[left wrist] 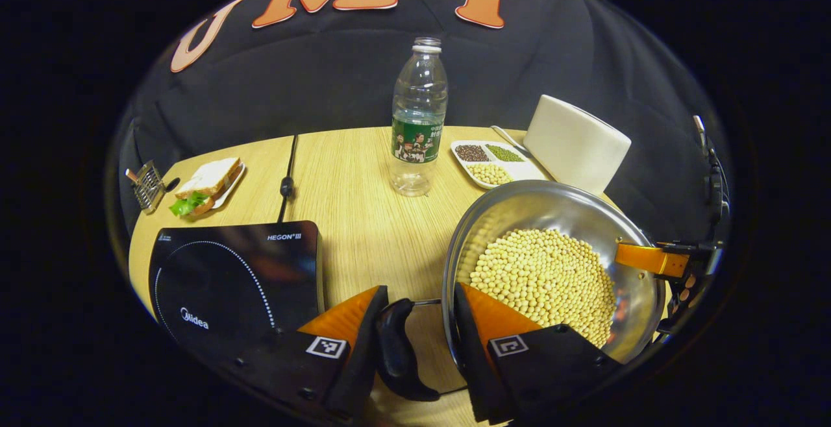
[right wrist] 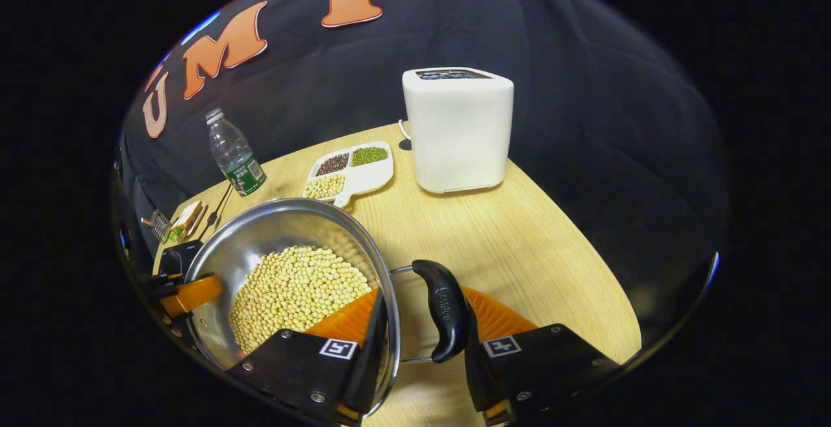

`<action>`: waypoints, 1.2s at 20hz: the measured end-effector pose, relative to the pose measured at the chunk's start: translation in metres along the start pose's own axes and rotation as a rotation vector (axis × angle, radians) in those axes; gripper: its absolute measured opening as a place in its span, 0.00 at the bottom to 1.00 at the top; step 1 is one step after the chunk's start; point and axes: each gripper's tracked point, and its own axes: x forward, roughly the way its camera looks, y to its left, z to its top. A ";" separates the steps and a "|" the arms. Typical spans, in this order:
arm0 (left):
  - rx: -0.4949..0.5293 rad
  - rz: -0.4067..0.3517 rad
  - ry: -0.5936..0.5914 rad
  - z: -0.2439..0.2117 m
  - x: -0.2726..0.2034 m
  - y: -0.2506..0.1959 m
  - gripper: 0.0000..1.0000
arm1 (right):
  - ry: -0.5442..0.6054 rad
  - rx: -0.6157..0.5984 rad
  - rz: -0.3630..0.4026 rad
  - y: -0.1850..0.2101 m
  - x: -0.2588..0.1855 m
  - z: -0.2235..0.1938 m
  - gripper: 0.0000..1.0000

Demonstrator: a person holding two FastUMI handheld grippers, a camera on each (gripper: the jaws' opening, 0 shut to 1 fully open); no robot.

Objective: First push the handle of the pot to place it horizontally, then grasp the pot with both hands and set it on the induction cooktop.

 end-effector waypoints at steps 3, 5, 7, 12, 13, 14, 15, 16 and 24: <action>-0.012 -0.011 -0.023 0.011 -0.021 0.001 0.63 | -0.032 0.018 -0.004 0.006 -0.023 0.013 0.56; -0.018 -0.017 -0.044 0.021 -0.037 0.008 0.63 | -0.051 0.017 -0.005 0.016 -0.040 0.020 0.55; -0.024 -0.014 -0.060 0.029 -0.055 0.019 0.63 | -0.070 0.010 -0.003 0.030 -0.057 0.028 0.55; -0.036 0.019 -0.100 0.048 -0.102 0.068 0.64 | -0.095 0.006 0.036 0.084 -0.091 0.039 0.56; -0.038 0.028 -0.107 0.050 -0.112 0.081 0.66 | -0.100 0.005 0.047 0.097 -0.096 0.041 0.56; -0.043 0.036 -0.112 0.051 -0.121 0.094 0.63 | -0.100 0.000 0.058 0.112 -0.102 0.042 0.55; -0.044 0.047 -0.119 0.053 -0.129 0.107 0.63 | -0.107 -0.004 0.068 0.126 -0.106 0.042 0.55; -0.046 0.059 -0.126 0.054 -0.138 0.121 0.63 | -0.107 -0.015 0.076 0.141 -0.110 0.042 0.55; -0.121 0.129 -0.122 0.034 -0.180 0.225 0.68 | -0.079 -0.078 0.142 0.247 -0.121 0.020 0.55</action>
